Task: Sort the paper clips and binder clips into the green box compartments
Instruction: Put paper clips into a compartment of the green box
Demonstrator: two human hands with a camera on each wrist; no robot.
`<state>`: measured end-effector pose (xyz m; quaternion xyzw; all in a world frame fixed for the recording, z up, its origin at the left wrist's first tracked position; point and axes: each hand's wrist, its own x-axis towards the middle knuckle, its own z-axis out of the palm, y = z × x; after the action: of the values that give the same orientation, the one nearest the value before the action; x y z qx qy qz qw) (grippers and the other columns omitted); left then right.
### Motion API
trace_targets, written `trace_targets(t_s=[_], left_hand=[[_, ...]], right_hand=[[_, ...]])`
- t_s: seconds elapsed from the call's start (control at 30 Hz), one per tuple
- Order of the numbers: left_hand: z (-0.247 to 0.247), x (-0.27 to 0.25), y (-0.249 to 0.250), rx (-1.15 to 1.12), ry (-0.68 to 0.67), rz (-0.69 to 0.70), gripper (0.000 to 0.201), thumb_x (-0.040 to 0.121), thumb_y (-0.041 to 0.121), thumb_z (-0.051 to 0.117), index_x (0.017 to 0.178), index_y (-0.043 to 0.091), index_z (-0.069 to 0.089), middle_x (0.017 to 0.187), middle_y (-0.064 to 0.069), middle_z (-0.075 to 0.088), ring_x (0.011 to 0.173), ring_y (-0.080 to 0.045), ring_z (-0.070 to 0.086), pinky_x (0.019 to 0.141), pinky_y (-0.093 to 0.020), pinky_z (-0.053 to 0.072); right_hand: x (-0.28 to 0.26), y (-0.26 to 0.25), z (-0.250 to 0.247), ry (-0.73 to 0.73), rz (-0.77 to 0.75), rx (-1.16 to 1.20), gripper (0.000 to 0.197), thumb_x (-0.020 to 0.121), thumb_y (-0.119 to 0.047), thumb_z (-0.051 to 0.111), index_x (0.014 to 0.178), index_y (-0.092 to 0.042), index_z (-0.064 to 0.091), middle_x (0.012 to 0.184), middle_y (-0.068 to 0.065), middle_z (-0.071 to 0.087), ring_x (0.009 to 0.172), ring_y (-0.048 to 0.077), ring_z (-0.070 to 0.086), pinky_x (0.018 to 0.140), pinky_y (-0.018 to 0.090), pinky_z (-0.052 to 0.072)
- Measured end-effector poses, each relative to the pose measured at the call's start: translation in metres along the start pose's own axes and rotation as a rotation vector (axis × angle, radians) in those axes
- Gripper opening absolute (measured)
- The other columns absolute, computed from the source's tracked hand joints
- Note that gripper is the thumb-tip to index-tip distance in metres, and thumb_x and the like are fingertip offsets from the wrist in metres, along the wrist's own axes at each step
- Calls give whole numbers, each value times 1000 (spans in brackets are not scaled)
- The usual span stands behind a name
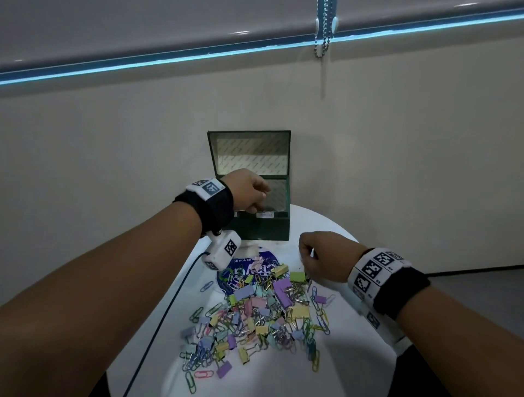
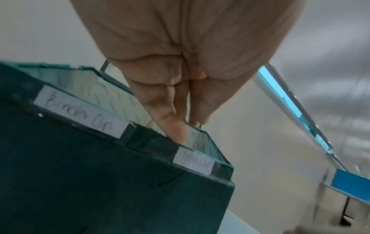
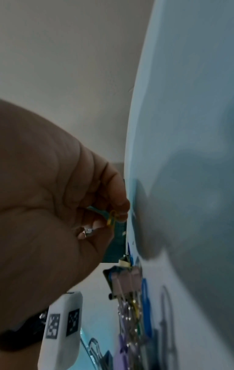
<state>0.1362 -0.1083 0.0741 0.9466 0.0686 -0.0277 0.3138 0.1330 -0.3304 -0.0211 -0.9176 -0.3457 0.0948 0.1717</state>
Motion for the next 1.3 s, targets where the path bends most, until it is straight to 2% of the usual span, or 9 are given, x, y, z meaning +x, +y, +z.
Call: trace_targets(t_s=[0.13,0.23,0.33,0.47,0.57,0.7,0.9,1.13,1.3], left_hand=[[-2,-33,-1,256,50,189,16,94,22,63,106,32,68,95,21,61,86,4,57,85,-22,48],[8,-59,-14,497,-190,203,14,93,32,63,107,32,68,96,20,63,86,2,58,83,-20,47],[19,-74,-34,691,-342,161,26,90,46,64,111,30,65,91,15,60,82,-3,57,81,-24,51],[23,-87,-59,611,-348,91,34,85,50,70,116,39,64,97,12,63,88,-8,59,84,-28,50],[29,-96,-70,533,-306,144,34,90,39,67,124,45,63,89,16,56,86,-8,57,86,-28,49],[33,-101,-77,526,-240,181,29,96,34,59,122,44,65,95,10,51,93,-12,55,93,-32,47],[37,-107,-77,549,-219,185,32,94,41,60,126,41,61,99,8,48,89,-12,51,87,-31,47],[33,-107,-86,490,-75,110,9,93,22,59,97,24,67,98,6,56,90,-15,58,80,-27,47],[25,-117,-95,540,-101,48,34,89,19,57,119,33,62,116,5,55,103,-17,57,91,-32,49]], right_hand=[[3,-1,0,11,36,30,16,92,-15,41,88,-29,48,70,-7,56,65,15,53,60,33,43],[5,-3,-2,-79,64,15,17,93,-11,41,91,-24,52,77,-5,58,72,17,53,67,32,45],[3,-9,-3,-129,69,-14,14,97,-31,49,87,-24,58,86,-6,64,84,18,59,79,35,50],[2,-18,-5,-158,64,-11,28,96,-47,54,86,-23,65,83,-6,65,83,14,60,77,32,49],[1,-25,-8,-161,28,67,17,96,-39,56,89,-32,71,84,-11,67,82,13,62,82,32,52],[-2,-34,-10,-144,-19,88,26,96,-26,55,108,-39,74,68,-19,49,62,1,49,67,24,42],[3,-38,-4,-110,-16,-34,12,93,-36,60,92,-30,71,73,-18,52,74,4,53,70,27,43],[13,-44,3,-80,30,-50,16,87,-44,71,83,-29,66,78,-15,57,81,11,57,71,30,45],[13,-46,1,-95,25,-119,8,88,-35,69,95,-31,69,94,-11,56,95,14,54,81,29,43]])
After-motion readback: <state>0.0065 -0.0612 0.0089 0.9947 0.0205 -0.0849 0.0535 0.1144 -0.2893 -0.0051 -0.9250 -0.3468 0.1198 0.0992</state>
